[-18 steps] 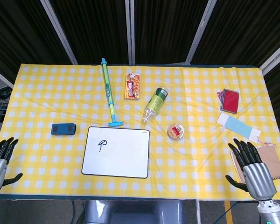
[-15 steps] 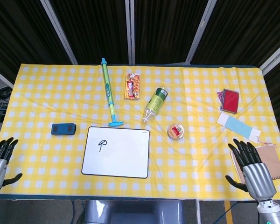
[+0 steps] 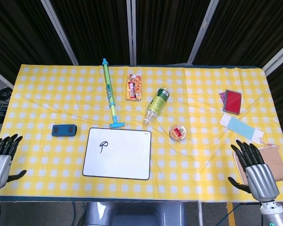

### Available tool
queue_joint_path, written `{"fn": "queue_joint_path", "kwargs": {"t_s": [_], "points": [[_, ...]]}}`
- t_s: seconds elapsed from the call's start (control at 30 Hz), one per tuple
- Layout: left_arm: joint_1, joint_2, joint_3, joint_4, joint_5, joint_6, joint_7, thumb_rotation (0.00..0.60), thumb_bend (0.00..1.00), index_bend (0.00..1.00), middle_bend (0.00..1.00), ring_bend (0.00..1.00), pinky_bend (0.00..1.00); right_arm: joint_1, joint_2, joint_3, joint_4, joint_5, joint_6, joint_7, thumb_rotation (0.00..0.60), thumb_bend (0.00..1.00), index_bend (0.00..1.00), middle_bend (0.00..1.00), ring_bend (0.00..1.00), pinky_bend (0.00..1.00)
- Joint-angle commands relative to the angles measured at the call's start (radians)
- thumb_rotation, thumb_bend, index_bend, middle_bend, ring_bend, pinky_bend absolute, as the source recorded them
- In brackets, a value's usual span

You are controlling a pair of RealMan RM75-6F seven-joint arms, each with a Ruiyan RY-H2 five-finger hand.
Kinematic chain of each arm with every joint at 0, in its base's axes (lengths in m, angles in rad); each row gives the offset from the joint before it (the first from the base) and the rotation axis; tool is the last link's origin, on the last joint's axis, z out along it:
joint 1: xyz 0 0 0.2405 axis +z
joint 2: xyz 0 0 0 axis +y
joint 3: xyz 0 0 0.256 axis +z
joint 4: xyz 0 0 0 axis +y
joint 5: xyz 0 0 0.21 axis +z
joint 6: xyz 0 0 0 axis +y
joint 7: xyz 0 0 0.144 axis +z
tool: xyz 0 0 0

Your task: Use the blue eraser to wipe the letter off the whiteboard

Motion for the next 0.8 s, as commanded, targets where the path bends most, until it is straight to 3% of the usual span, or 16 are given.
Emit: {"fn": "queue_joint_path", "kwargs": {"t_s": [0.03, 0.27, 0.43, 0.67, 0.8], "points": [[-0.052, -0.026, -0.039, -0.001, -0.048, -0.058, 0.066, 0.600, 0.16, 0.02, 0.00, 0.00, 0.05, 0.004, -0.003, -0.002, 0.003, 0.003, -0.011, 0.001, 0.600, 0.05, 0.04, 0.00, 0.00, 0.00], [-0.182, -0.078, -0.118, 0.011, -0.187, -0.220, 0.184, 0.600, 0.26, 0.19, 0.02, 0.07, 0.16, 0.014, -0.005, -0.001, 0.009, 0.023, -0.040, 0.020, 0.600, 0.05, 0.06, 0.00, 0.00, 0.00], [-0.293, -0.127, -0.176, 0.061, -0.356, -0.371, 0.249, 0.600, 0.26, 0.23, 0.05, 0.09, 0.18, 0.027, -0.006, 0.005, 0.024, 0.048, -0.069, 0.052, 0.600, 0.05, 0.07, 0.00, 0.00, 0.00], [-0.406, -0.200, -0.206, 0.151, -0.502, -0.456, 0.359, 0.600, 0.27, 0.30, 0.12, 0.14, 0.21, 0.034, -0.007, 0.013, 0.037, 0.065, -0.079, 0.076, 0.600, 0.05, 0.08, 0.00, 0.00, 0.00], [-0.463, -0.234, -0.206, 0.195, -0.592, -0.499, 0.412, 0.600, 0.27, 0.30, 0.12, 0.14, 0.21, 0.036, -0.011, 0.014, 0.045, 0.064, -0.080, 0.083, 0.600, 0.05, 0.10, 0.00, 0.00, 0.00]]}}
